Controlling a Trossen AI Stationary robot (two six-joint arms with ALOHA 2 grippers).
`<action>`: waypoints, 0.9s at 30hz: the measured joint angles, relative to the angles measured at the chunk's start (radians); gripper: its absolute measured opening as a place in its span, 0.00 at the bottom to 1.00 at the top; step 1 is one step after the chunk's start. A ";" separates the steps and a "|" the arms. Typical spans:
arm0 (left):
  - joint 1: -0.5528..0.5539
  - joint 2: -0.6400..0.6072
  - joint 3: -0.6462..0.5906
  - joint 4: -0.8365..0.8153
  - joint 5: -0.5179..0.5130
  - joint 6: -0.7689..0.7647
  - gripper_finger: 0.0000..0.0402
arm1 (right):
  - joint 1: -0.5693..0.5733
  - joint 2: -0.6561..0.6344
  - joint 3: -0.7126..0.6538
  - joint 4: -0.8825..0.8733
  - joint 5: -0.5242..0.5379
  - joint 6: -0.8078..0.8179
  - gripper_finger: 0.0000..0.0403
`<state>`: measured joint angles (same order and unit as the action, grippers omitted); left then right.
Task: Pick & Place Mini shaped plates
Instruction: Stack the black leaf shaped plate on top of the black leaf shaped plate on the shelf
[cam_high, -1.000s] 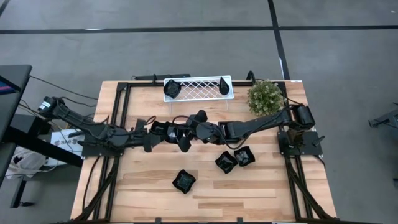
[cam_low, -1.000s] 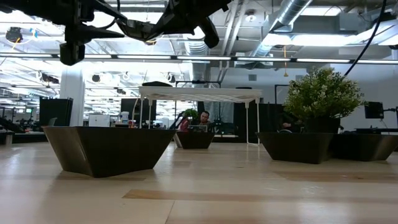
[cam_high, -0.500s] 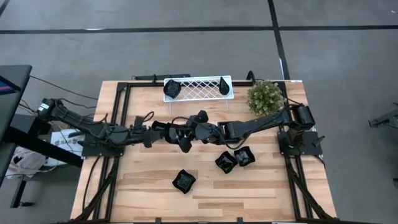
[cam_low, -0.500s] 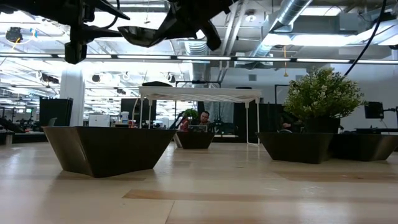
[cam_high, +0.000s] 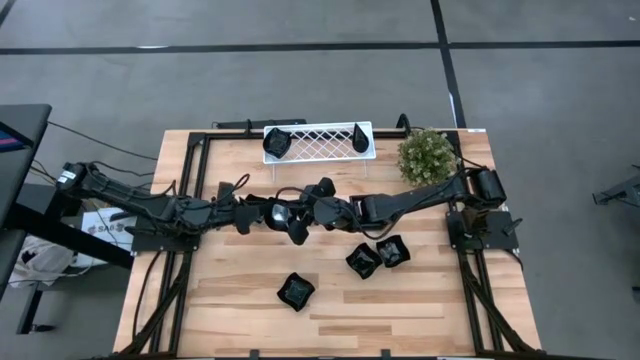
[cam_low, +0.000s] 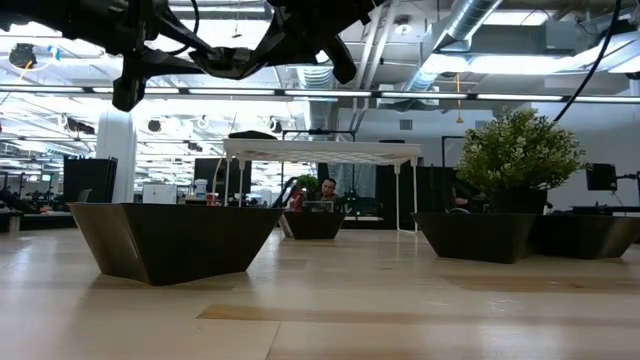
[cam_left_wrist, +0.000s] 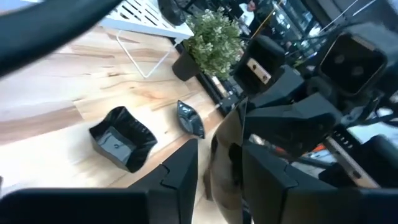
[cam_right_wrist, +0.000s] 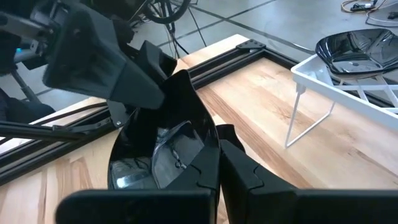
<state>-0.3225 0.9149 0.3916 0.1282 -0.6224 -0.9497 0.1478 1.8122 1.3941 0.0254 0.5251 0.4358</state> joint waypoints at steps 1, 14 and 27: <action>0.000 0.002 0.000 -0.001 0.003 0.016 0.27 | 0.000 0.000 0.000 0.000 0.000 0.000 0.00; 0.000 0.011 0.000 0.001 0.019 0.033 0.12 | 0.000 0.000 0.000 0.002 -0.009 0.002 0.01; 0.000 0.011 -0.002 0.001 0.019 0.031 0.03 | 0.002 0.000 0.000 0.046 -0.039 0.018 0.16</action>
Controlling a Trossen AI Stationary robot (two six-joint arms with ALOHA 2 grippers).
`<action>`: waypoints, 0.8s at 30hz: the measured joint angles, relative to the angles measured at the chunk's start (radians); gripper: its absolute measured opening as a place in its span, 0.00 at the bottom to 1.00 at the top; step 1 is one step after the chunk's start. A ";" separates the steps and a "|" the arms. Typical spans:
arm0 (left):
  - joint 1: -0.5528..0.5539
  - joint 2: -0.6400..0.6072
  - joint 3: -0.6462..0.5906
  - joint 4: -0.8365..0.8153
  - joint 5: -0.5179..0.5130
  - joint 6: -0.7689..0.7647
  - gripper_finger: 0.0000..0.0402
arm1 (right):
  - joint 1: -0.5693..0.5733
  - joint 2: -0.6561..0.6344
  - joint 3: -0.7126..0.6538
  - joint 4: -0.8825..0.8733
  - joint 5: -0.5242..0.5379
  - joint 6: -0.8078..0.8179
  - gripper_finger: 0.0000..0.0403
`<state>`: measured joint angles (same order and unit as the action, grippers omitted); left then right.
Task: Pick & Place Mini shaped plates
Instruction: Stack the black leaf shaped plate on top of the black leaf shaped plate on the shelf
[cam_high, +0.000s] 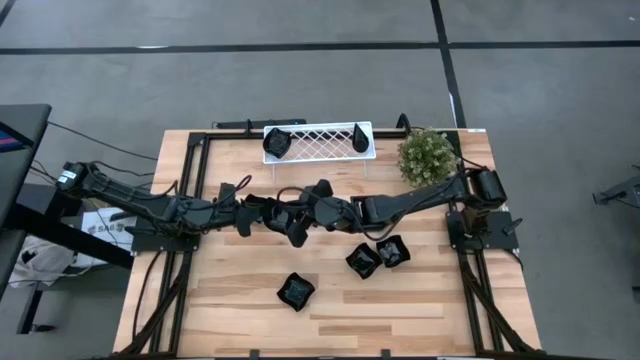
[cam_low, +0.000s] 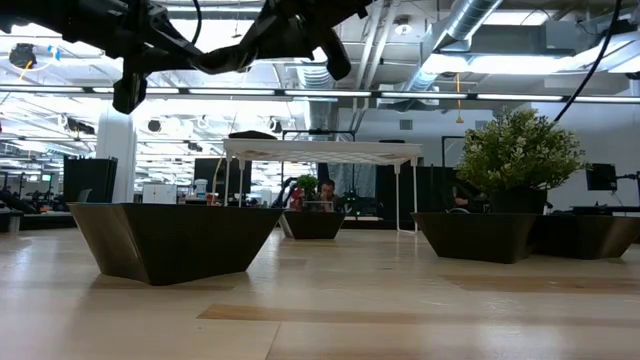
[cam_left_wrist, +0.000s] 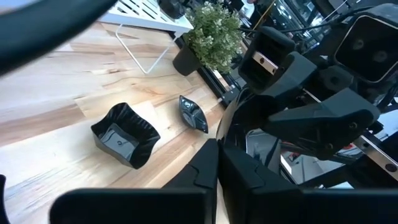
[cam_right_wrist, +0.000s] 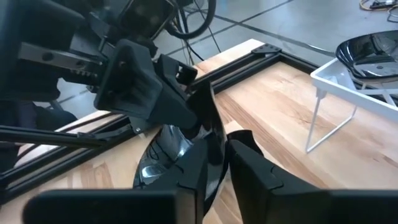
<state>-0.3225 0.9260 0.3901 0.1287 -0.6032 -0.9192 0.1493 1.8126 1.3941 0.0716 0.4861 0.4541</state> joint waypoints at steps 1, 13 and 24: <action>0.000 0.000 0.000 0.001 0.003 0.000 0.03 | 0.001 0.000 0.000 0.001 -0.001 0.000 0.17; 0.000 -0.001 0.000 0.003 0.068 0.022 0.02 | 0.001 0.000 0.000 0.021 0.010 -0.019 0.33; 0.000 -0.002 0.002 -0.061 0.133 0.025 0.02 | 0.001 -0.017 0.000 0.020 0.014 -0.020 0.50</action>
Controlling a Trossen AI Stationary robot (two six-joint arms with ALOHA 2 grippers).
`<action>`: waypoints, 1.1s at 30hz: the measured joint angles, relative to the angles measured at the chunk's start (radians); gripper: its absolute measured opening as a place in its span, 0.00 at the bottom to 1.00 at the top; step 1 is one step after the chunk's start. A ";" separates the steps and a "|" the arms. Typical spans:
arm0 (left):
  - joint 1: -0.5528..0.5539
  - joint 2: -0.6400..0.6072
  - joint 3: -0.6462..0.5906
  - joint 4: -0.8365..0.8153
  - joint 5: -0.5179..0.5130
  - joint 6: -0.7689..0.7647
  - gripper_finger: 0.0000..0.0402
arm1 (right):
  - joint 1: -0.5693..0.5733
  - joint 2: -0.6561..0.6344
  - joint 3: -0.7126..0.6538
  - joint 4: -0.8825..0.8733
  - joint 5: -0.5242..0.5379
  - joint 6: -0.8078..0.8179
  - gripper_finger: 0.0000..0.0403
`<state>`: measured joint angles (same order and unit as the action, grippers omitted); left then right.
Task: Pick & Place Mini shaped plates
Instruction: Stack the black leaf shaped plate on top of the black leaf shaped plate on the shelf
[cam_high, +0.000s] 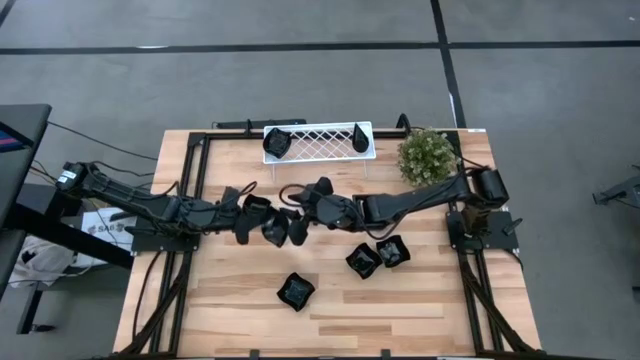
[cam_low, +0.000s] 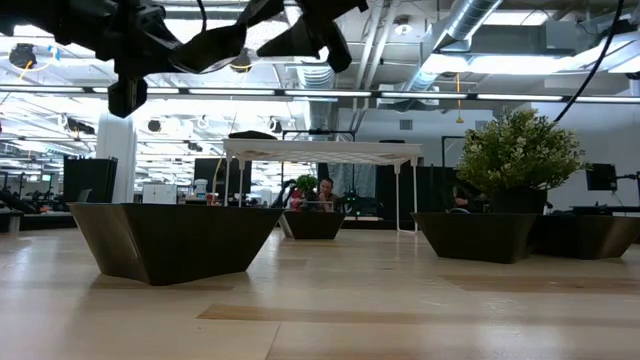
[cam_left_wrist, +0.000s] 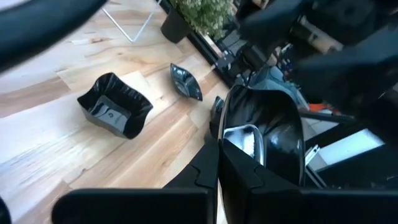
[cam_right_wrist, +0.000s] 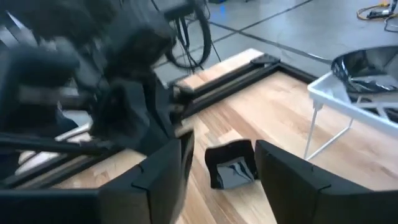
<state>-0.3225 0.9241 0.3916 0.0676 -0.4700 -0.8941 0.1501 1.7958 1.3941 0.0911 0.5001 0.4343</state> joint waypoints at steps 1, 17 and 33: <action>0.000 0.000 0.000 -0.005 0.001 0.000 0.02 | 0.000 -0.010 0.000 -0.004 0.000 -0.001 0.51; 0.231 -0.043 0.003 -0.022 0.170 0.163 0.02 | 0.018 -0.275 0.000 -0.007 -0.004 -0.410 0.51; 0.789 -0.053 0.294 -0.069 0.397 0.544 0.02 | -0.225 -0.370 0.000 -0.009 -0.002 -0.641 0.45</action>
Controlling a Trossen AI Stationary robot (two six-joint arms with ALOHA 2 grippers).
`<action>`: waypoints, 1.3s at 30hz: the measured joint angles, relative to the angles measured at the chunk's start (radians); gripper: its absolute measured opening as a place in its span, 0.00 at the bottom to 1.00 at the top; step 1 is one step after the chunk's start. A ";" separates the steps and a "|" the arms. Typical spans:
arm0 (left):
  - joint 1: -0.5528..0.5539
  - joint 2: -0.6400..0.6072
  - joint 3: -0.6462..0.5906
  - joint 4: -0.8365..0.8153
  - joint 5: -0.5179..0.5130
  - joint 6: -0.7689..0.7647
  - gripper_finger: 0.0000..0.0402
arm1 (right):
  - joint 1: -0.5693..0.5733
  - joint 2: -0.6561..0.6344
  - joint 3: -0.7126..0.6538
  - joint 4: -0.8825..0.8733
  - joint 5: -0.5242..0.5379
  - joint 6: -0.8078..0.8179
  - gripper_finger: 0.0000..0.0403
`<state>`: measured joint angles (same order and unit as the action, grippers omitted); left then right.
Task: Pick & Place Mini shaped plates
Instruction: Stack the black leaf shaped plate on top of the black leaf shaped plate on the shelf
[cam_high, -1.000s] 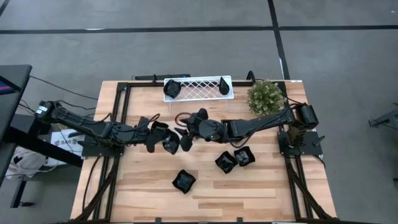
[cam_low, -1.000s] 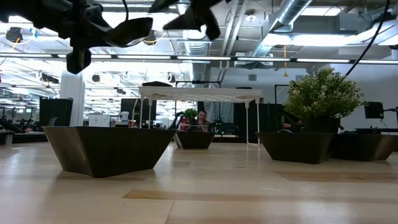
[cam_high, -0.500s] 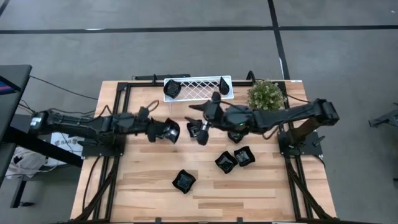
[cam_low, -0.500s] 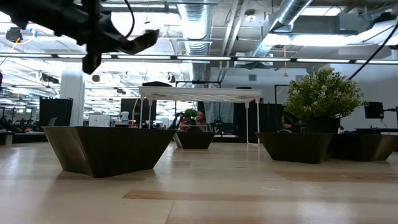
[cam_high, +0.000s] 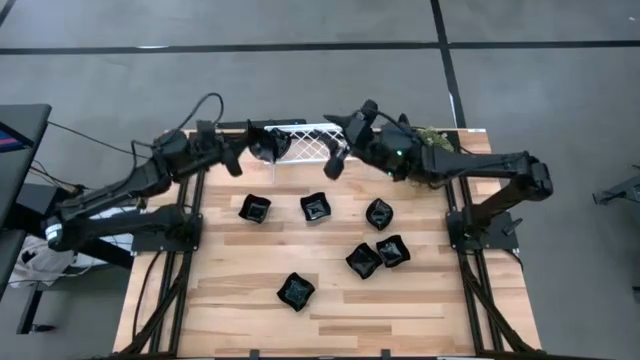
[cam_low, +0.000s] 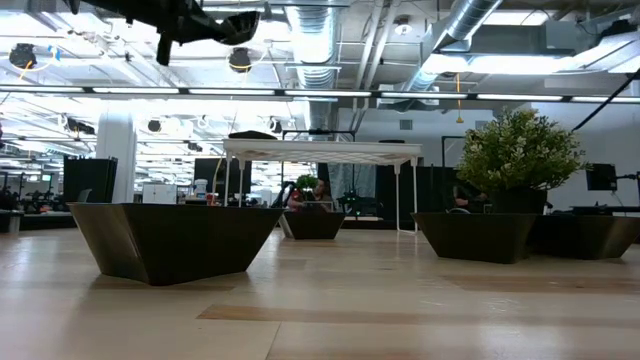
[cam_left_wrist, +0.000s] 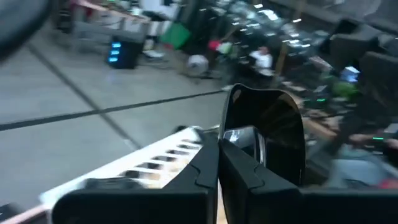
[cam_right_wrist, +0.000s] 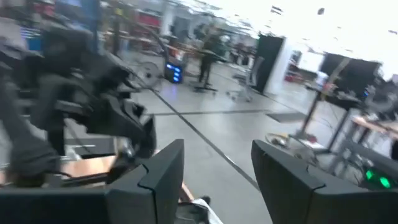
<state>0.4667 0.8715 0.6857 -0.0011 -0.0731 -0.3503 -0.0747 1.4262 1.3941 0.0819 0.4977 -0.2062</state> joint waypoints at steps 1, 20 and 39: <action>0.025 0.001 0.013 -0.030 0.000 0.009 0.02 | -0.017 0.002 0.000 -0.024 -0.002 0.016 0.45; 0.274 0.416 0.174 -0.147 0.222 0.254 0.02 | -0.138 0.093 -0.002 -0.182 -0.008 0.207 0.45; 0.321 0.440 0.179 -0.144 0.308 0.286 0.09 | -0.135 0.117 0.000 -0.195 -0.010 0.234 0.45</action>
<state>0.7876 1.3119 0.8646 -0.1447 0.2352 -0.0645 -0.2092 1.5436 1.3937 -0.1128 0.4877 0.0277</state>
